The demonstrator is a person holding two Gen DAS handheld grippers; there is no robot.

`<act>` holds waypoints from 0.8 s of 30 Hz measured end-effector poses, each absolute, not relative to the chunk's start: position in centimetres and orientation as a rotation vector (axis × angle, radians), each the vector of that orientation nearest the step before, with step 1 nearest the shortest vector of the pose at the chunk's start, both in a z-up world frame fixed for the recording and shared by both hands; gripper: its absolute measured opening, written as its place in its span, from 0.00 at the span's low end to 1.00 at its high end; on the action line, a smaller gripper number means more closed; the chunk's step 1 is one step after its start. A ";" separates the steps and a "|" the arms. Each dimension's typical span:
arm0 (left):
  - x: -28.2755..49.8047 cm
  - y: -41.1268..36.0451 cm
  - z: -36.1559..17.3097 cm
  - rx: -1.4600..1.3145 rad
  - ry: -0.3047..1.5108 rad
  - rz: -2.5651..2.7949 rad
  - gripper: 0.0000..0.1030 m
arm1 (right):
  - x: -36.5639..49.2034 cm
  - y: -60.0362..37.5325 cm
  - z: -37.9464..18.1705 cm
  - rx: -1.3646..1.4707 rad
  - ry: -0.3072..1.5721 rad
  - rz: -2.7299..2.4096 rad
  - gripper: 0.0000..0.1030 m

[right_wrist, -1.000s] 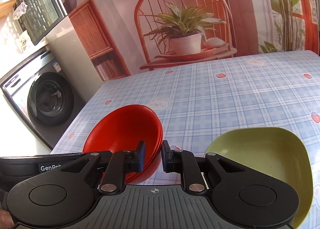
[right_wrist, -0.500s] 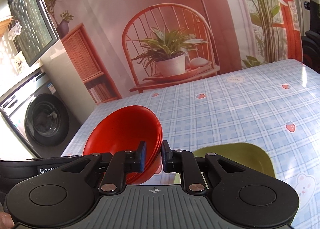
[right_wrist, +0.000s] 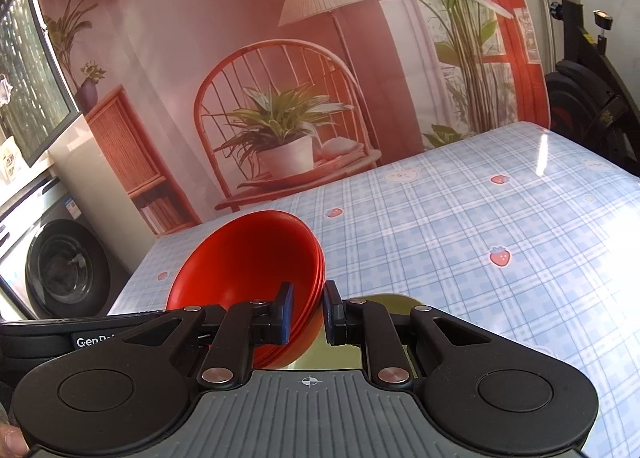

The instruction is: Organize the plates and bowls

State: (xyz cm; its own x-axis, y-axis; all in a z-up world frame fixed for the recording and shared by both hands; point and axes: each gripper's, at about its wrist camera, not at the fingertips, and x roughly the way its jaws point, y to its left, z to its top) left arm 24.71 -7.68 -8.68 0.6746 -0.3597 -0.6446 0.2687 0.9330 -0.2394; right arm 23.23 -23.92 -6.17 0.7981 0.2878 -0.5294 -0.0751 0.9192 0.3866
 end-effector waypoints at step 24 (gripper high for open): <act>26.0 -11.2 -11.9 -0.058 0.872 -0.442 0.20 | 22.0 -27.5 -9.2 0.385 0.695 0.104 0.15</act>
